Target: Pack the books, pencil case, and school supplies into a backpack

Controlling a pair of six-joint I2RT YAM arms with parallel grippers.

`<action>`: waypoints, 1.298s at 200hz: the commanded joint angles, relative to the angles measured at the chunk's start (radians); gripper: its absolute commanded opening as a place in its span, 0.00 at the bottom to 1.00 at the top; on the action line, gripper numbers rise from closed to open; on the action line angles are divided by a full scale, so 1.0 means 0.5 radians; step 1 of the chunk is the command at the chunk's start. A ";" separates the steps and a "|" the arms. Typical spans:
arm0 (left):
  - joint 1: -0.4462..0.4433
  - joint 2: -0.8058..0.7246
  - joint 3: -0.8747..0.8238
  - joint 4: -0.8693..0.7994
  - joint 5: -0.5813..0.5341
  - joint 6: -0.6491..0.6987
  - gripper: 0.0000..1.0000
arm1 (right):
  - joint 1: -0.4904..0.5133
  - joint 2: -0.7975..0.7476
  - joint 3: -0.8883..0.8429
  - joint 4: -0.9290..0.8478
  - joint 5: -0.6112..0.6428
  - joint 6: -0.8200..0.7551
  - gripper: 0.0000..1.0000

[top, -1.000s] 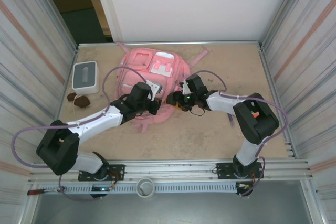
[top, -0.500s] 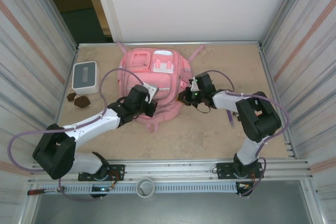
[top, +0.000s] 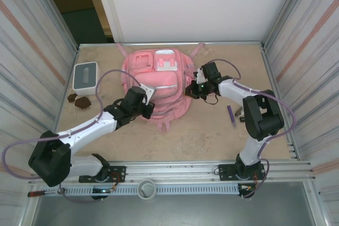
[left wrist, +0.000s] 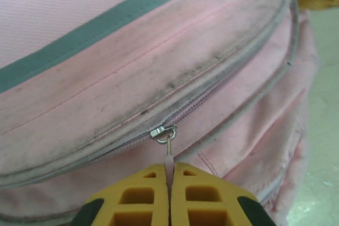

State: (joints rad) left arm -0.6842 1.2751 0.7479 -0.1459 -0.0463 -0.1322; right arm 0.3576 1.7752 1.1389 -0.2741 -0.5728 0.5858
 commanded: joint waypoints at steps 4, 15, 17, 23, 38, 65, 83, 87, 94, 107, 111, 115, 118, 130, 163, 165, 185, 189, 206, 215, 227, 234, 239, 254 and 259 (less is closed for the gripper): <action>-0.199 0.152 0.185 0.066 0.130 -0.019 0.00 | -0.108 0.041 0.174 -0.175 0.030 -0.178 0.09; -0.255 0.237 0.266 0.076 0.120 -0.039 0.00 | -0.142 0.007 0.182 -0.182 0.036 -0.148 0.15; -0.263 0.250 0.279 0.077 0.116 -0.045 0.00 | -0.145 -0.004 0.176 -0.180 0.044 -0.143 0.17; -0.280 0.295 0.315 0.076 0.111 -0.066 0.00 | -0.151 -0.051 0.146 -0.175 0.067 -0.133 0.22; -0.305 0.372 0.401 0.071 0.095 -0.111 0.00 | -0.151 -0.232 -0.028 -0.116 0.133 -0.093 0.37; -0.322 0.443 0.452 0.118 0.092 -0.140 0.00 | -0.113 -0.543 -0.501 0.159 0.133 0.129 0.61; -0.325 0.480 0.475 0.119 0.094 -0.127 0.00 | -0.012 -0.593 -0.650 0.283 0.146 0.216 0.70; -0.325 0.485 0.478 0.120 0.099 -0.124 0.00 | 0.015 -0.591 -0.658 0.302 0.148 0.223 0.70; -0.325 0.492 0.483 0.118 0.110 -0.117 0.00 | 0.057 -0.576 -0.656 0.325 0.164 0.229 0.71; -0.324 0.496 0.479 0.110 0.112 -0.114 0.00 | 0.122 -0.522 -0.618 0.345 0.215 0.229 0.71; -0.325 0.496 0.475 0.111 0.113 -0.113 0.00 | 0.133 -0.500 -0.601 0.346 0.227 0.225 0.70; -0.325 0.492 0.472 0.109 0.108 -0.115 0.00 | 0.140 -0.475 -0.585 0.343 0.241 0.223 0.67; -0.325 0.489 0.467 0.106 0.107 -0.114 0.00 | 0.146 -0.459 -0.575 0.343 0.245 0.219 0.64; -0.325 0.462 0.440 0.093 0.086 -0.108 0.00 | 0.141 -0.409 -0.542 0.327 0.260 0.194 0.47; -0.306 0.280 0.245 0.038 -0.072 -0.013 0.00 | 0.114 -0.422 -0.491 0.119 0.507 0.035 0.08; -0.297 0.265 0.230 0.037 -0.068 -0.007 0.00 | 0.111 -0.427 -0.492 0.114 0.518 0.028 0.06; -0.169 0.091 0.038 0.043 0.057 0.011 0.00 | 0.090 -0.459 -0.513 0.101 0.573 0.005 0.00; -0.141 0.049 -0.003 0.046 0.080 0.003 0.00 | 0.087 -0.464 -0.519 0.102 0.580 0.004 0.00; -0.038 -0.118 -0.150 0.038 0.100 -0.008 0.00 | 0.074 -0.478 -0.541 0.112 0.605 0.005 0.00; 0.006 -0.205 -0.213 0.024 0.087 -0.012 0.00 | 0.064 -0.482 -0.550 0.122 0.598 0.007 0.00; 0.068 -0.293 -0.271 -0.012 0.041 -0.024 0.00 | 0.055 -0.479 -0.549 0.128 0.582 0.004 0.00; 0.108 -0.333 -0.293 -0.043 0.004 -0.039 0.00 | 0.055 -0.473 -0.545 0.127 0.578 -0.005 0.00; 0.138 -0.356 -0.304 -0.072 -0.027 -0.050 0.00 | 0.058 -0.469 -0.541 0.127 0.577 -0.013 0.00; 0.227 -0.413 -0.335 -0.128 -0.081 -0.064 0.00 | 0.061 -0.453 -0.526 0.114 0.558 -0.032 0.00; 0.253 -0.431 -0.351 -0.126 -0.097 -0.064 0.00 | 0.061 -0.445 -0.520 0.113 0.549 -0.039 0.00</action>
State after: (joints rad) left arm -0.6205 1.1099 0.6041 -0.1383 -0.0044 -0.1555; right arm 0.4103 1.5600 0.8680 -0.1879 -0.3641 0.6121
